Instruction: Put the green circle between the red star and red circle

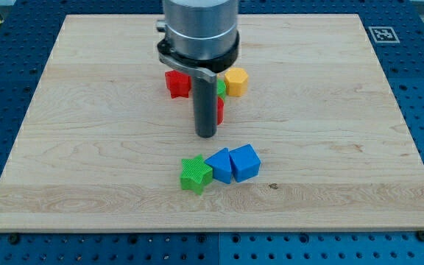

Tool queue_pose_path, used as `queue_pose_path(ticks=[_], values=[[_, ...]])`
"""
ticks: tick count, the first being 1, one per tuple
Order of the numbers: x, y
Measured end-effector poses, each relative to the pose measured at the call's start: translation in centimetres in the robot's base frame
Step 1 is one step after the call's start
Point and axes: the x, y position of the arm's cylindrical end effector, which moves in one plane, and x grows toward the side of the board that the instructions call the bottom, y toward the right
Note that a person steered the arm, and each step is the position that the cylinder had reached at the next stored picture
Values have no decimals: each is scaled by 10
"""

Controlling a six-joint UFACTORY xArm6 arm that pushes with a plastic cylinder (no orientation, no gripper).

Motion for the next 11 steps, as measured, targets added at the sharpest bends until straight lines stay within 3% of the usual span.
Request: queue_pose_path(ticks=[3, 5, 8, 11], values=[[-1, 48], [-48, 61], [-77, 37], [-60, 28]])
